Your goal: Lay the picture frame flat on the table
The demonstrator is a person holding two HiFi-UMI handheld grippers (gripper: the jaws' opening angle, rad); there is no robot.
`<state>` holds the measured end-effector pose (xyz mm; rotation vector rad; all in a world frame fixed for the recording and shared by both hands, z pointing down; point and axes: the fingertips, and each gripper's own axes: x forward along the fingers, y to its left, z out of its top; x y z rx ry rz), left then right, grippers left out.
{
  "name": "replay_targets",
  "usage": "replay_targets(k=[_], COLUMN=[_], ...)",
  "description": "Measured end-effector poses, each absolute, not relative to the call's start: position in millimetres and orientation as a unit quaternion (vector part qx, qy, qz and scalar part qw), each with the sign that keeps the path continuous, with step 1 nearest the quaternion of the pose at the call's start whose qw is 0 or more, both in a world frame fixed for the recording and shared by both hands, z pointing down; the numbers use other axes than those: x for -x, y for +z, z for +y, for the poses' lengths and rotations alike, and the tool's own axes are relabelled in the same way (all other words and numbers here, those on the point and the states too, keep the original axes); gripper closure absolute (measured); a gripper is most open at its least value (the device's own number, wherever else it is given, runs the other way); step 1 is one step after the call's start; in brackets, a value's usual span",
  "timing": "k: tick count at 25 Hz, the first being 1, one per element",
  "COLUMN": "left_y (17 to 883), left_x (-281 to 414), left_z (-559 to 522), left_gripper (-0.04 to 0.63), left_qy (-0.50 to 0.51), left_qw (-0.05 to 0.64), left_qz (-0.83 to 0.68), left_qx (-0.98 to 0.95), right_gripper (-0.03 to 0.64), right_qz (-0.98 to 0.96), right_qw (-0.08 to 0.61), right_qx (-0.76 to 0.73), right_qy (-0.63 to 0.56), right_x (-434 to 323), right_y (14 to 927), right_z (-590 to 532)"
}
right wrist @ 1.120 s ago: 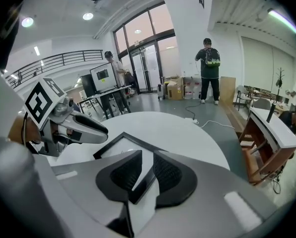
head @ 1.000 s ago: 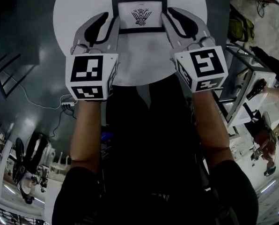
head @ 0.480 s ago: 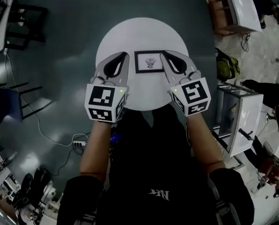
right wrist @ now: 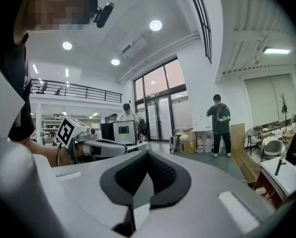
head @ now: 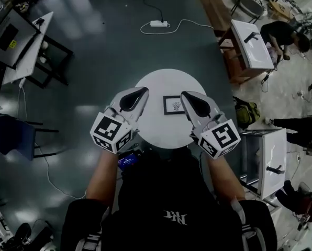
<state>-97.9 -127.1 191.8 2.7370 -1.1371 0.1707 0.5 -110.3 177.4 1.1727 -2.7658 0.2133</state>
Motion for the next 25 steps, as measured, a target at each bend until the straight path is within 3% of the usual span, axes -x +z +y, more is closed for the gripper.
replay_targets(k=[5, 11, 20, 25], left_y=[137.0, 122.3, 98.8, 108.4], left_x=[141.9, 167.5, 166.1, 110.3], left_z=[-82.6, -50.6, 23.7, 82.3], left_gripper=[0.594, 0.594, 0.594, 0.594], left_qy=[-0.039, -0.069, -0.083, -0.062], left_qw=[0.081, 0.090, 0.083, 0.098], left_qz=[-0.317, -0.295, -0.265, -0.241], left_qx=[-0.944, -0.949, -0.957, -0.964], right_gripper=[0.618, 0.618, 0.618, 0.618], right_qz=[-0.918, -0.921, -0.935, -0.950], right_qw=[0.014, 0.011, -0.034, -0.046], right_qx=[-0.393, -0.388, -0.351, -0.309], right_qy=[0.052, 0.027, 0.033, 0.015], right_x=[23.5, 31.7, 17.3, -6.9], right_y=[140.3, 123.0, 98.9, 89.9], right_z=[-66.7, -26.3, 40.1, 115.3])
